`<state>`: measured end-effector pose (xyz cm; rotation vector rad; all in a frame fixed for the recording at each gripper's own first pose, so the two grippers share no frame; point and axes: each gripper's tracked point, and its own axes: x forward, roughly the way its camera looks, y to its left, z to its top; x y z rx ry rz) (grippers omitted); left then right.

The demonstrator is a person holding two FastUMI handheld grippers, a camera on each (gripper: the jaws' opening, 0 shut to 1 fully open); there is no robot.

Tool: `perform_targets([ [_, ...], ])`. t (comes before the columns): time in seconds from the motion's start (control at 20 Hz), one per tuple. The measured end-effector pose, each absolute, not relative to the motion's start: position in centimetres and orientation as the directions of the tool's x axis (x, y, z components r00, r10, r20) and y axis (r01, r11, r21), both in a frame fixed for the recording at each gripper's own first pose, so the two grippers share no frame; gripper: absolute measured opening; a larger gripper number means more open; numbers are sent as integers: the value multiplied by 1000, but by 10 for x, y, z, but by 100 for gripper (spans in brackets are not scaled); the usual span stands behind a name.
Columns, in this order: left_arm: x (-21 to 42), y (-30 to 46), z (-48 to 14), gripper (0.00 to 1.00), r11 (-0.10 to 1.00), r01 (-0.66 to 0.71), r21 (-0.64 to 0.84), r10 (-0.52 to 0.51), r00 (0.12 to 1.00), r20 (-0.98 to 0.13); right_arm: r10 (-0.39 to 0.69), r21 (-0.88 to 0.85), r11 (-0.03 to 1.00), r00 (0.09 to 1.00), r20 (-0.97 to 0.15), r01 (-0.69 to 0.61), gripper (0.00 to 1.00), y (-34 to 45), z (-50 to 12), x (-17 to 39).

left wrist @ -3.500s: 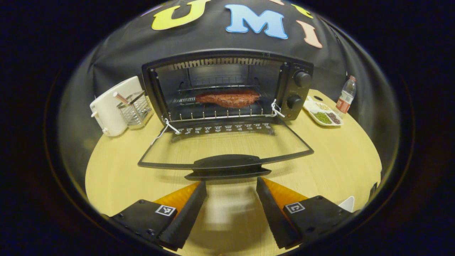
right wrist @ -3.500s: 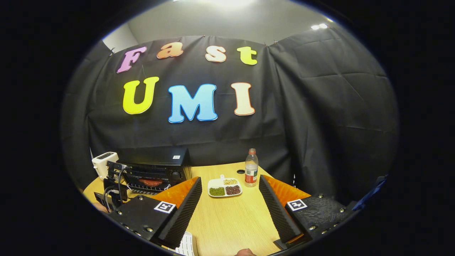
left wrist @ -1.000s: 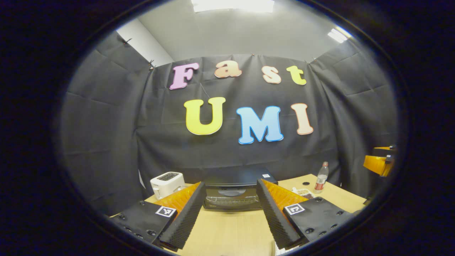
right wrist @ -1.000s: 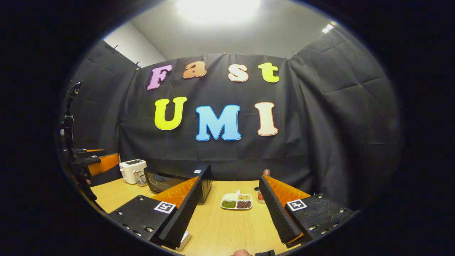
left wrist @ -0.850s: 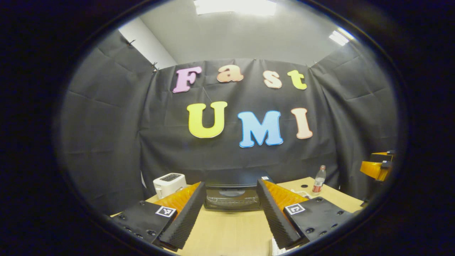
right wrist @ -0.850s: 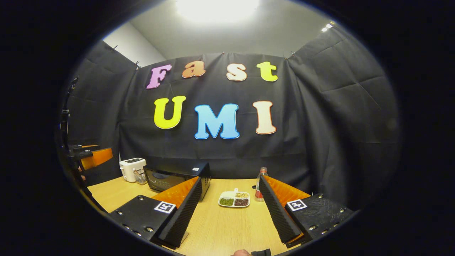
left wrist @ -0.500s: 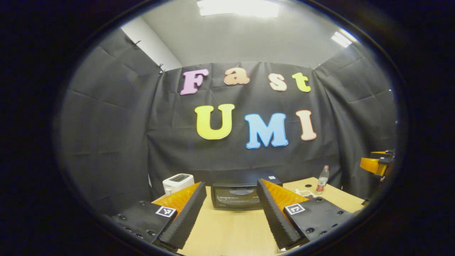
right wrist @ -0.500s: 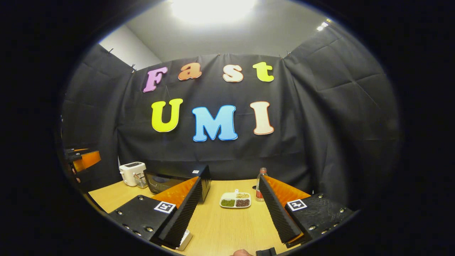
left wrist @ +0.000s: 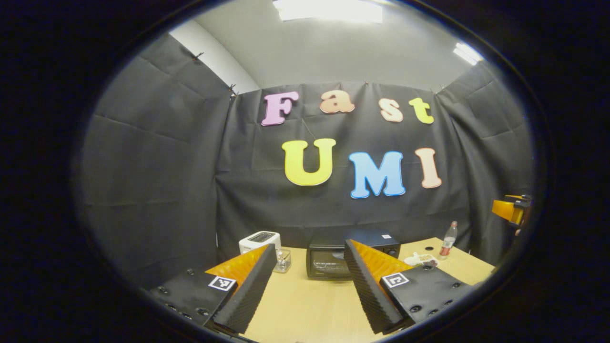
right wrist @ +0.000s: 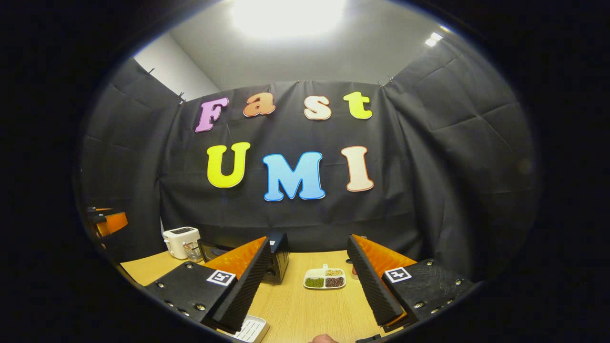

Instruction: Open the electric oven with the left hand, put the food in, and close the electric oven.

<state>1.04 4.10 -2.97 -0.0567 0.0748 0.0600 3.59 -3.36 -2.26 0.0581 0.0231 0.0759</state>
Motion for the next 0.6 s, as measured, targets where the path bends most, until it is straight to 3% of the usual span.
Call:
perform_targets([
  [0.6, 13, 29, -24, 100, 999, -24, -36, 21, 997, -71, 68, 38, 997, 998, 16, -69, 98, -32, -2, 44],
])
